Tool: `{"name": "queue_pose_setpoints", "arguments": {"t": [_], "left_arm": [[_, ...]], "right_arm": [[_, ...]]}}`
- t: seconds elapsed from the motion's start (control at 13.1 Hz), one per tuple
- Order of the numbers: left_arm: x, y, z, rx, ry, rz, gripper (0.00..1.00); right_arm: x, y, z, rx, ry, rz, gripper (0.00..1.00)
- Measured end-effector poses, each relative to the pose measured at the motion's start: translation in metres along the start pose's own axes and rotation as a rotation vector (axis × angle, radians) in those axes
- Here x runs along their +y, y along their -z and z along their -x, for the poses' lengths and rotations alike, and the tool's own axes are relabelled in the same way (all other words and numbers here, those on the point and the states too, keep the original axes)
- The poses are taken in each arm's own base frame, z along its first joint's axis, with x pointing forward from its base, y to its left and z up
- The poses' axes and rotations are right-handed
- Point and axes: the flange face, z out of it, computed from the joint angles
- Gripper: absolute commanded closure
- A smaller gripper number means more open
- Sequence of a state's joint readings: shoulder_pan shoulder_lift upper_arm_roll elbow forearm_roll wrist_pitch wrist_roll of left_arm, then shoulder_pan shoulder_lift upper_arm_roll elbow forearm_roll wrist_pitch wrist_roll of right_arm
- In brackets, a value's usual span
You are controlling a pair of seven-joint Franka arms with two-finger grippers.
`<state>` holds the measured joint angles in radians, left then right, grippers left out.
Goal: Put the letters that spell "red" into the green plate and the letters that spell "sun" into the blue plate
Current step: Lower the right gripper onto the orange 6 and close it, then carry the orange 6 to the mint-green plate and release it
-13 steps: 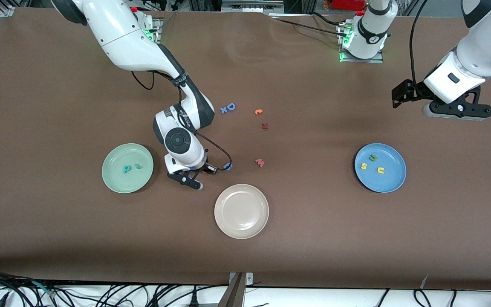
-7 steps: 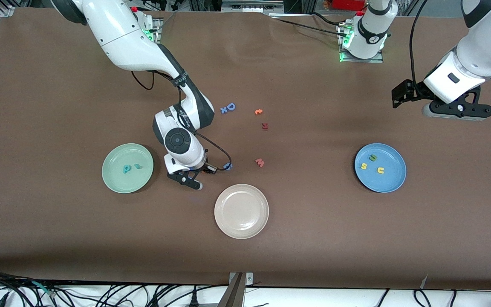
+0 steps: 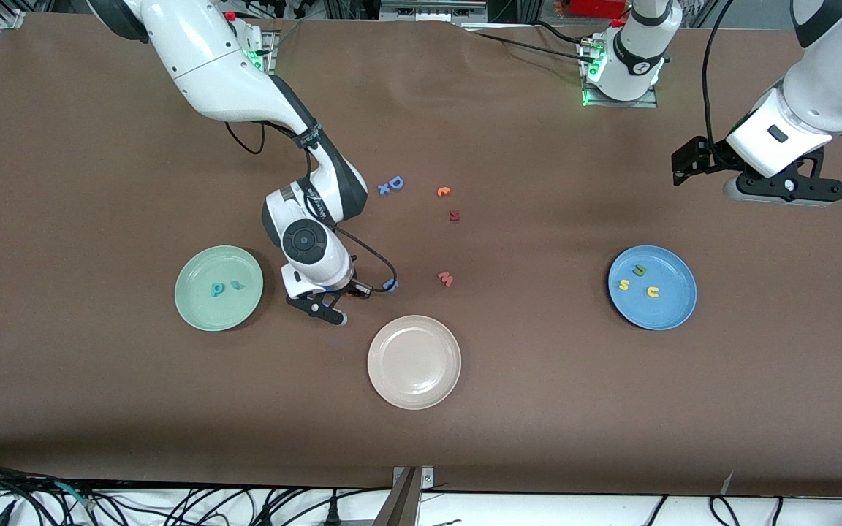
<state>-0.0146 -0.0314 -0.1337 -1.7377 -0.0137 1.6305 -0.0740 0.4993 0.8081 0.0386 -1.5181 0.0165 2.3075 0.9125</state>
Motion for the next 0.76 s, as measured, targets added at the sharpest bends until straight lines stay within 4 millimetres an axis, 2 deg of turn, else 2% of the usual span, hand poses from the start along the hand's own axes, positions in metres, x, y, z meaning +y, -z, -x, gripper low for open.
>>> {"name": "queue_pose_setpoints", "arguments": {"t": [0.23, 0.38, 0.76], "left_arm": [[0.0, 0.0, 0.0, 0.0, 0.0, 0.0, 0.0], [0.0, 0.0, 0.0, 0.0, 0.0, 0.0, 0.0], [0.0, 0.0, 0.0, 0.0, 0.0, 0.0, 0.0]], "right_arm": [[-0.003, 0.025, -0.013, -0.024, 0.021, 0.037, 0.81], [0.002, 0.043, -0.028, -0.039, 0.056, 0.056, 0.81], [0.044, 0.073, -0.075, -0.071, 0.15, 0.091, 0.81]]}}
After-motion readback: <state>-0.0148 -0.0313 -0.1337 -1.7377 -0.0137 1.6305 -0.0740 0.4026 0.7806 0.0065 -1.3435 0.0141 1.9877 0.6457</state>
